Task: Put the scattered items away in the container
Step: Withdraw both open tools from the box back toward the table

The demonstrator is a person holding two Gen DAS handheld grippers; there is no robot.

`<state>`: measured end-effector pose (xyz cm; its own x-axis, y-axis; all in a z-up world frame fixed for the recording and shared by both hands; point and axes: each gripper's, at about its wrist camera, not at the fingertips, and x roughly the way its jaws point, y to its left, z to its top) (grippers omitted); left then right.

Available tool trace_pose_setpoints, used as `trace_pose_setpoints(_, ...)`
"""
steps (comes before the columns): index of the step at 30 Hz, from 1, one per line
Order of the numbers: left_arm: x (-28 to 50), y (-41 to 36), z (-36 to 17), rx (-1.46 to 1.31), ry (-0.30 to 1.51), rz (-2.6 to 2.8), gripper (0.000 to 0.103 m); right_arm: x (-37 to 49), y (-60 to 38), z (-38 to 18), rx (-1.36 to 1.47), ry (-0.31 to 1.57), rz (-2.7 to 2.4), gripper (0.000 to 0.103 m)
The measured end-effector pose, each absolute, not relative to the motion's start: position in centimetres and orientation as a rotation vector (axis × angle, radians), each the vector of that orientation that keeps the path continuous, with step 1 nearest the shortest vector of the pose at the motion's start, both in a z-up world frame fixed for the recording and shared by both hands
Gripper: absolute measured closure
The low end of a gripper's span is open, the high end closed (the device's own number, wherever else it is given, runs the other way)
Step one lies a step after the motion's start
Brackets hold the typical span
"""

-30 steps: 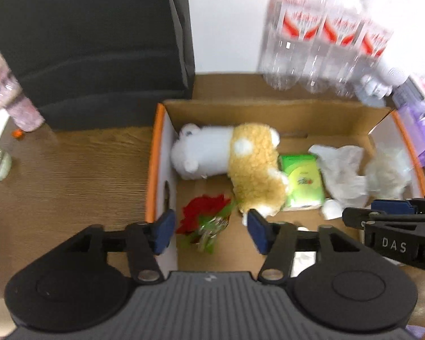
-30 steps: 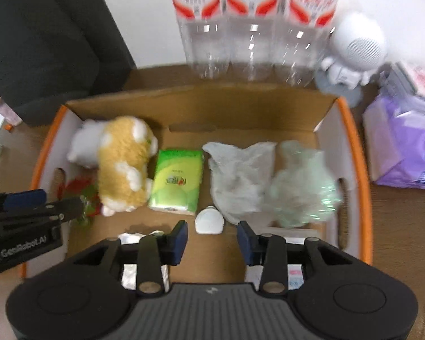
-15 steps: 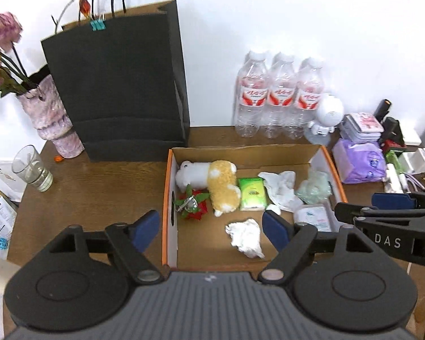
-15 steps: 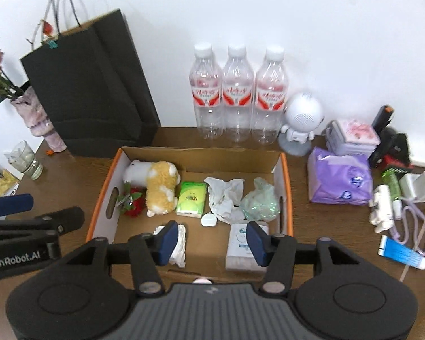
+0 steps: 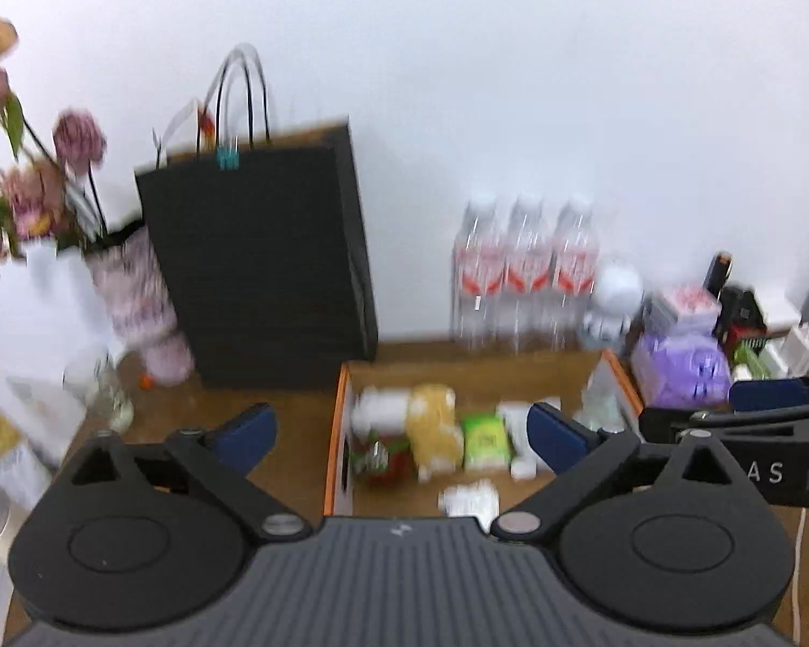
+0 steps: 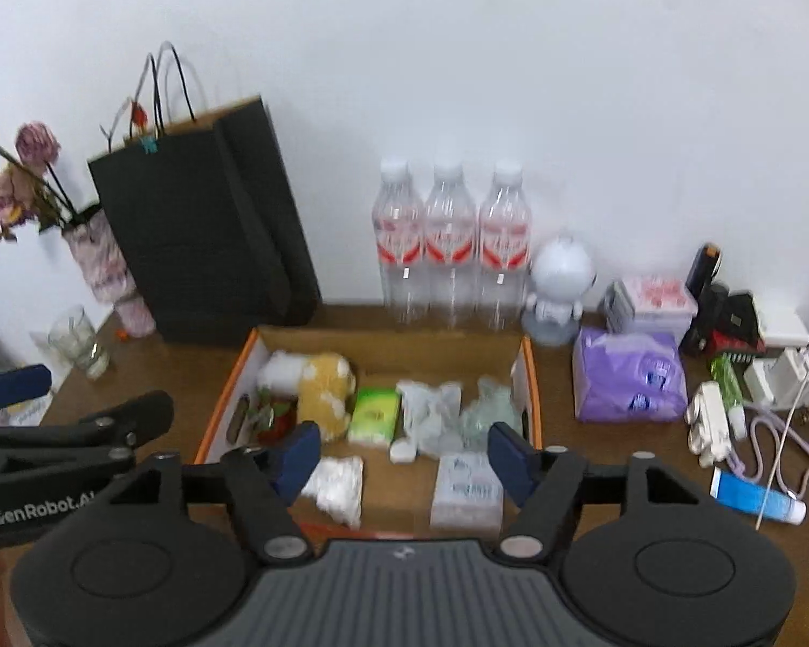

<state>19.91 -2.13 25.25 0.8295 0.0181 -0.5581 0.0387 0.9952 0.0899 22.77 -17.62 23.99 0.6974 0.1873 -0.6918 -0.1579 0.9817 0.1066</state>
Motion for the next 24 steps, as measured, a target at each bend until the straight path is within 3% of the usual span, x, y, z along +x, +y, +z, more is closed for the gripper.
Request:
trace_pose_setpoints(13,14.0,-2.0,15.6,0.004,0.339,-0.035,0.000,17.6,-19.8,15.5,0.156,0.483,0.217,0.025)
trace_pose_setpoints(24,10.4,-1.8,11.3,0.042,0.313,-0.018,0.000,14.0,-19.8,10.8,0.090,0.423,0.200,0.025)
